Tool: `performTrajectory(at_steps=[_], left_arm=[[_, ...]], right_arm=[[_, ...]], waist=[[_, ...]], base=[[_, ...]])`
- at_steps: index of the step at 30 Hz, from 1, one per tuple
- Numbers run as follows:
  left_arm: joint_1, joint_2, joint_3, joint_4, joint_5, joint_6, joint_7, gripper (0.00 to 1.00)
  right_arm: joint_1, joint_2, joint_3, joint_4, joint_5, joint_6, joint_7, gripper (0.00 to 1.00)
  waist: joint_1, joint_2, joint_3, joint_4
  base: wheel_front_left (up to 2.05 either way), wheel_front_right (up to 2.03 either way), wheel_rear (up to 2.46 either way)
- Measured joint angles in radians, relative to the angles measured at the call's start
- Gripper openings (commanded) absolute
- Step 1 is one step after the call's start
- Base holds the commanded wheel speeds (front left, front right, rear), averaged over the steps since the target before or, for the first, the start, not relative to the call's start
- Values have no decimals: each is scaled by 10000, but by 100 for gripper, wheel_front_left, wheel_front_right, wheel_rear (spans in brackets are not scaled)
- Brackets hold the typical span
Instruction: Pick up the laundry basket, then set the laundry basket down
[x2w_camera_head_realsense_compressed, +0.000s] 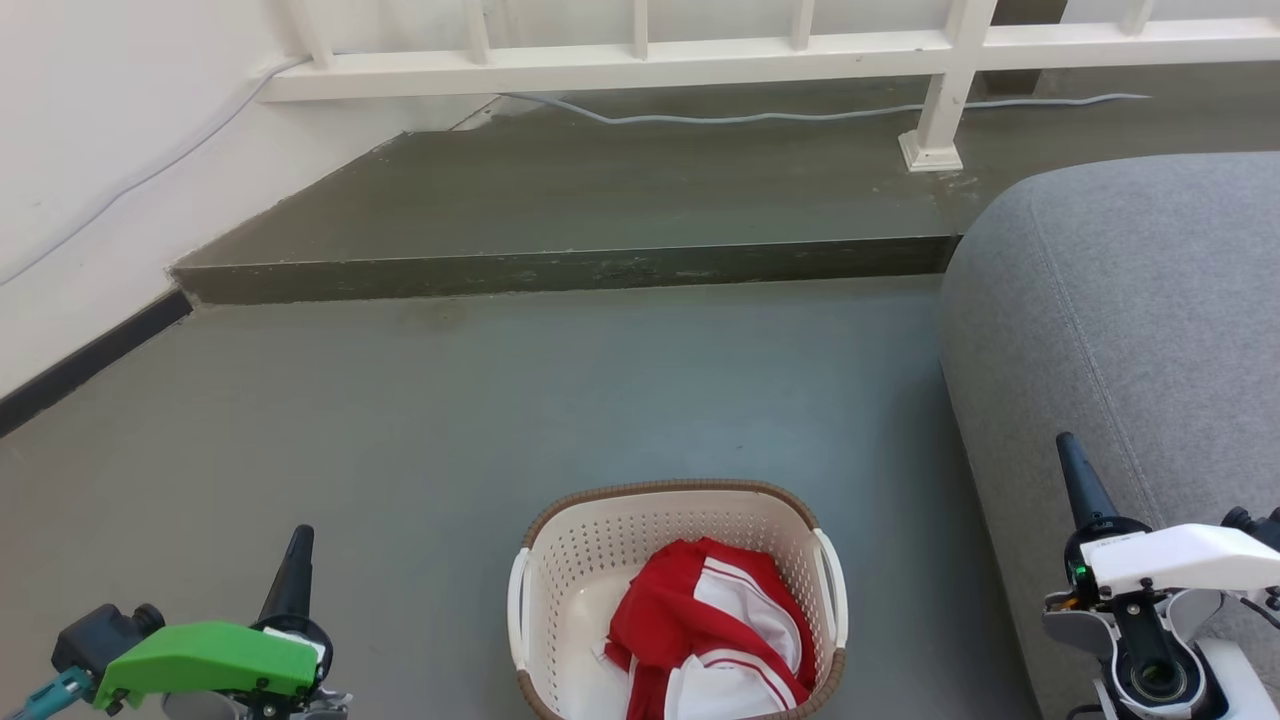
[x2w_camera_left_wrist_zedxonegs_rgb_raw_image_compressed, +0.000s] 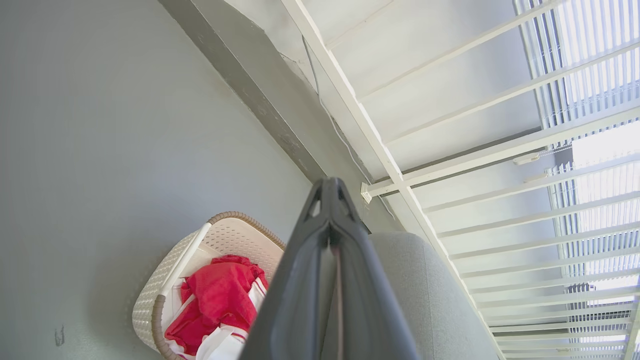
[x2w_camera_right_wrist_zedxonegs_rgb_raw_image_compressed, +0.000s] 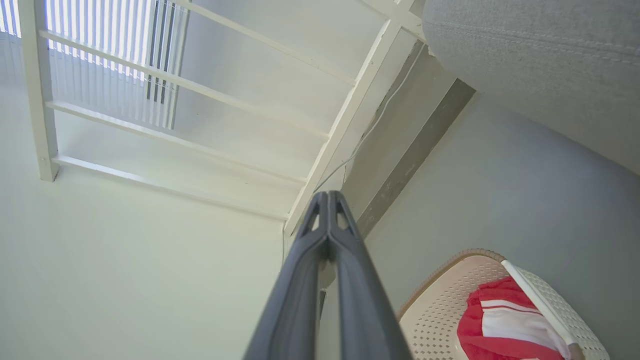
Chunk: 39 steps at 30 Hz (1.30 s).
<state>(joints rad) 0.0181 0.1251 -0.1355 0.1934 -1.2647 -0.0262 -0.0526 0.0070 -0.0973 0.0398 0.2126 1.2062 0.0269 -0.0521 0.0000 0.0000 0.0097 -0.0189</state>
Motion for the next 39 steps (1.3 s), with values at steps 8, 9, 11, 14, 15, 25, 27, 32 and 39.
performTrajectory(at_steps=[8,9,11,14,15,25,27,32,39], left_arm=[[-180,-86,320,184,-1005,-234,253,0],[-194,-88,360,192,-1120,-267,270,0],[-205,-92,418,213,-1377,-282,345,0],[-225,-132,523,251,-1751,-366,435,0],[-239,-144,573,259,-1852,-401,439,0],[-426,-198,999,426,-3083,-629,711,0],[-439,-205,1062,493,-3359,-709,794,0],[-472,-284,1273,554,-3971,-832,932,0],[-628,-339,1315,577,-4063,-836,959,0]], right_arm=[[-51,10,-224,113,1112,198,242,0],[-65,10,-265,127,1266,253,276,0],[-115,12,-322,155,1559,259,328,0],[-226,13,-385,186,1985,360,410,0],[-235,13,-408,194,2128,366,456,0],[-392,31,-708,316,3498,614,740,0],[-431,31,-752,322,3799,698,811,0],[-450,40,-940,387,4497,792,966,0],[-516,44,-957,431,4581,817,972,0]], waist=[[0,0,-16,47],[0,0,-18,53],[0,0,-22,65],[0,0,-28,83],[0,0,-30,89],[0,0,-50,148],[0,1,-54,160],[0,0,-64,189],[0,0,-66,190]], base=[[0,0,0],[0,0,0],[0,0,0],[0,0,0],[0,0,0],[0,0,0],[0,0,0],[0,0,0],[0,0,0]])
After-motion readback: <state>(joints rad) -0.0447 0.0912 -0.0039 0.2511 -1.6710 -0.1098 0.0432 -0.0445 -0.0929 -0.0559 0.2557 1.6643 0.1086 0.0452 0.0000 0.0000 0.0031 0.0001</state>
